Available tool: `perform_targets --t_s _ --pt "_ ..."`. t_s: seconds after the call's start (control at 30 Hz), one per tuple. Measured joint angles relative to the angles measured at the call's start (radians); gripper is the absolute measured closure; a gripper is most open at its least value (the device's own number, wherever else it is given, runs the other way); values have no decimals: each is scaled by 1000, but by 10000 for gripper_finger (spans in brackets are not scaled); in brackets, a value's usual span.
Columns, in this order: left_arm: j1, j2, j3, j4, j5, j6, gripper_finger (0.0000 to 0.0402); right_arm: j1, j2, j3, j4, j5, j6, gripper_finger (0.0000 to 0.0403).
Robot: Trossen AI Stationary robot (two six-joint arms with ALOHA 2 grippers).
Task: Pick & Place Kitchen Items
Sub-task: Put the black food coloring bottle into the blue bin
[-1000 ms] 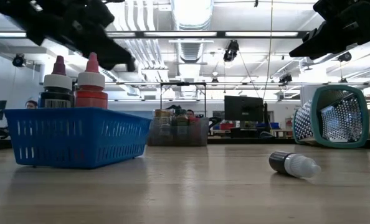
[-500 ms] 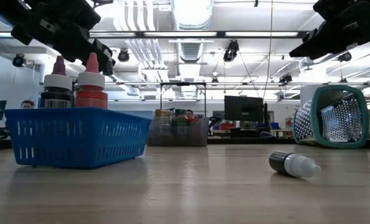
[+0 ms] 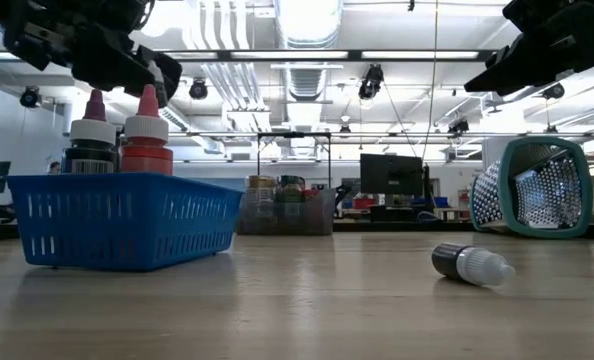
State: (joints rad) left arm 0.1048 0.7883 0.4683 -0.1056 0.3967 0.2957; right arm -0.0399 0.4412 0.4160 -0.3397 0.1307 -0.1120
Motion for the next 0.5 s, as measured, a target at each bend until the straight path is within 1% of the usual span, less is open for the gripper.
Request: perform_targets --t_s 0.23,0.5 --pt "-51 19 0 6 12 8 314 0 0 0 0 0 4 394" --pt "-70 132 0 68 11 15 314 0 0 0 0 0 4 394"
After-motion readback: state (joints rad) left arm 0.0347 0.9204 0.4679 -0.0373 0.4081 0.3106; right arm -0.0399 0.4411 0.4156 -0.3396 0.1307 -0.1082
